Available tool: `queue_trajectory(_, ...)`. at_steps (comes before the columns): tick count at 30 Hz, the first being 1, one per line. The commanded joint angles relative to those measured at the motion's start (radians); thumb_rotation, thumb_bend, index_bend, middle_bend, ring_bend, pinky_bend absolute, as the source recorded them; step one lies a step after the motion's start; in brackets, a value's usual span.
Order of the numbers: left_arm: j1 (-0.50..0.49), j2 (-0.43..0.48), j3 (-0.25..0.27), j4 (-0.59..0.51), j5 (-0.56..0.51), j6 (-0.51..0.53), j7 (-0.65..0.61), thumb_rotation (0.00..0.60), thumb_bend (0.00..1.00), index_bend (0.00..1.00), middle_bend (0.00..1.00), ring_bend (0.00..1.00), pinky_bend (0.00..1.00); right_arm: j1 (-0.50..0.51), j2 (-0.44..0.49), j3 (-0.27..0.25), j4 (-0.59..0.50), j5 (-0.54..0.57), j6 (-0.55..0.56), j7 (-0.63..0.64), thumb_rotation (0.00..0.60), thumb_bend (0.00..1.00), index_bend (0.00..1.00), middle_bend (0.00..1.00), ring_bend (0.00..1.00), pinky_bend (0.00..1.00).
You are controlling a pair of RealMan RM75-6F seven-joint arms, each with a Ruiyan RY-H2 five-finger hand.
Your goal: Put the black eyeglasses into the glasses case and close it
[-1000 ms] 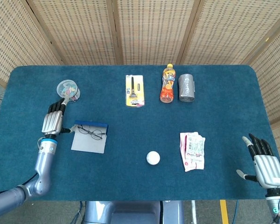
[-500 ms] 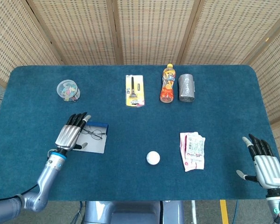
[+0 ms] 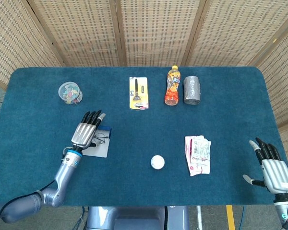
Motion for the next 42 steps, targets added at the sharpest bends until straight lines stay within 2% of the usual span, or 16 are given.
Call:
queue_trajectory(1,-0.017,-0.017,-0.016,0.026,-0.025,-0.02,0.017,0.6,0.21,0.0,0.0,0.0,0.0,0.0,0.0,0.0,0.0,0.0,-0.001,0.002,0.6,0.0,0.0,0.0,0.0,0.0)
queue_trajectory(16,-0.039,-0.027,-0.036,0.081,-0.04,-0.026,-0.013,0.6,0.21,0.0,0.0,0.0,0.0,0.001,0.001,0.001,-0.001,0.004,-0.004,0.005,0.6,0.0,0.0,0.0,0.0,0.0)
queue_trajectory(20,-0.011,0.019,-0.012,0.016,-0.008,0.0,-0.059,0.6,0.21,0.0,0.0,0.0,0.0,0.001,0.002,0.0,-0.002,0.003,-0.003,0.006,0.6,0.0,0.0,0.0,0.0,0.0)
queue_trajectory(23,0.068,0.108,0.054,-0.119,0.062,0.083,-0.125,0.6,0.22,0.0,0.0,0.0,0.0,0.001,0.002,0.0,-0.003,0.002,-0.004,0.007,0.6,0.0,0.0,0.0,0.0,0.0)
queue_trajectory(25,0.101,0.137,0.08,-0.164,0.081,0.115,-0.141,0.6,0.23,0.08,0.0,0.0,0.0,0.0,0.002,-0.001,-0.002,0.0,-0.003,0.007,0.6,0.0,0.0,0.0,0.0,0.0)
queue_trajectory(27,0.123,0.152,0.099,-0.184,0.091,0.137,-0.144,0.6,0.25,0.27,0.0,0.0,0.0,0.0,0.002,-0.001,-0.002,-0.001,-0.001,0.006,0.6,0.0,0.0,0.0,0.0,0.0)
queue_trajectory(30,0.161,0.166,0.126,-0.205,0.104,0.172,-0.147,0.6,0.26,0.41,0.0,0.0,0.0,-0.002,0.001,-0.002,-0.001,-0.003,0.002,0.006,0.6,0.0,0.0,0.0,0.0,0.0)
queue_trajectory(33,0.187,0.167,0.145,-0.2,0.114,0.196,-0.143,0.6,0.27,0.45,0.0,0.0,0.0,-0.002,0.001,-0.002,-0.002,-0.004,0.002,0.006,0.6,0.0,0.0,0.0,0.0,0.0)
queue_trajectory(42,0.216,0.109,0.17,-0.087,0.153,0.209,-0.205,0.6,0.28,0.46,0.0,0.0,0.0,-0.001,0.003,-0.003,-0.003,-0.003,-0.001,0.009,0.6,0.0,0.0,0.0,0.0,0.0)
